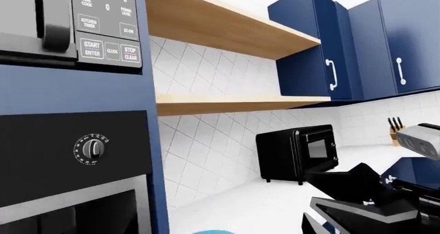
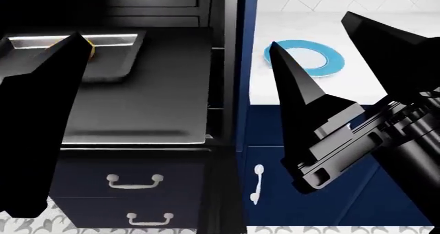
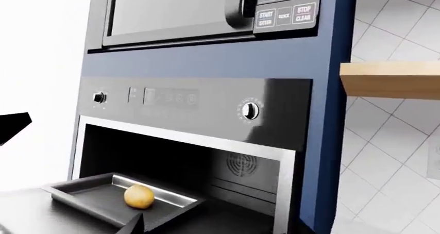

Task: Pick the potato from the top rack in the oven and place it on the plate on the counter.

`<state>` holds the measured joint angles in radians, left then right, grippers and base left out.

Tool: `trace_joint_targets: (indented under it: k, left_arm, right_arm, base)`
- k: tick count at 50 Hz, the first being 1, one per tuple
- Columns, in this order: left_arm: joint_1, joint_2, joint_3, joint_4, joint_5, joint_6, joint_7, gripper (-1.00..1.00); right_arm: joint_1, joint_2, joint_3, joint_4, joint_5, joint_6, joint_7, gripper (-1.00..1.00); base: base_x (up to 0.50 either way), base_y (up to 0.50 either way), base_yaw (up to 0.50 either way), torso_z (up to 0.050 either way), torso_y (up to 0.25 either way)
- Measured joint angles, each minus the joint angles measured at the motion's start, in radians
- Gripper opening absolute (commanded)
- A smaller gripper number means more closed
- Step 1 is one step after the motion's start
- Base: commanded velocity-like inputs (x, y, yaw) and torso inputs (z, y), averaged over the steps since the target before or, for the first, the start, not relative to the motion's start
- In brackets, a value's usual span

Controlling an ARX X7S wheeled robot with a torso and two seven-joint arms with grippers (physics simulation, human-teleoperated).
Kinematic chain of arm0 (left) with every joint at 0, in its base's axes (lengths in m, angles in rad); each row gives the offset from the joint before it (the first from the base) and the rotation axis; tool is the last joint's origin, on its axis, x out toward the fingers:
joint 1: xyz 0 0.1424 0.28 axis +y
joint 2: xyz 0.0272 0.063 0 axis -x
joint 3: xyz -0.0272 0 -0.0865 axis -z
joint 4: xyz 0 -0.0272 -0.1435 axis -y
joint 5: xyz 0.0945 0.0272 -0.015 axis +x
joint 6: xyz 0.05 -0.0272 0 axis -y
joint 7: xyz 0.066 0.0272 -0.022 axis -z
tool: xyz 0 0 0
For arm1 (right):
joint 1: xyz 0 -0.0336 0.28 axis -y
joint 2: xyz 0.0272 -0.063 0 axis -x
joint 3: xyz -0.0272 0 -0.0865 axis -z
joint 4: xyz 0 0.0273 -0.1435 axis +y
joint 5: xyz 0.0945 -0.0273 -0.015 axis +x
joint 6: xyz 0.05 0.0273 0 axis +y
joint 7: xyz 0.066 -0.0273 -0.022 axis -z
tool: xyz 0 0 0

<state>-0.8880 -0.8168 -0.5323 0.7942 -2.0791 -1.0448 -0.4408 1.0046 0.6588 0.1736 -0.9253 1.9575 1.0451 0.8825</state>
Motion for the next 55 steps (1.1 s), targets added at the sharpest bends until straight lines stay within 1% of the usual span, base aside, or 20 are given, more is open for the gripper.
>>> trace_joint_targets:
  k: [49,55]
  left_arm:
    - [-0.002,-0.012,0.010,0.004,-0.003,0.017,0.003,1.00]
    - [0.001,-0.010,0.009,0.004,0.003,0.015,0.005,1.00]
  right_arm:
    - [-0.012,0.000,-0.001,-0.006,-0.016,-0.006,-0.015,1.00]
    - [-0.019,-0.005,0.006,-0.008,-0.019,-0.011,-0.021,1.00]
  base:
    - [0.00,0.50,0.00,0.000,0.000]
    - [0.00,0.09,0.00,0.000,0.000]
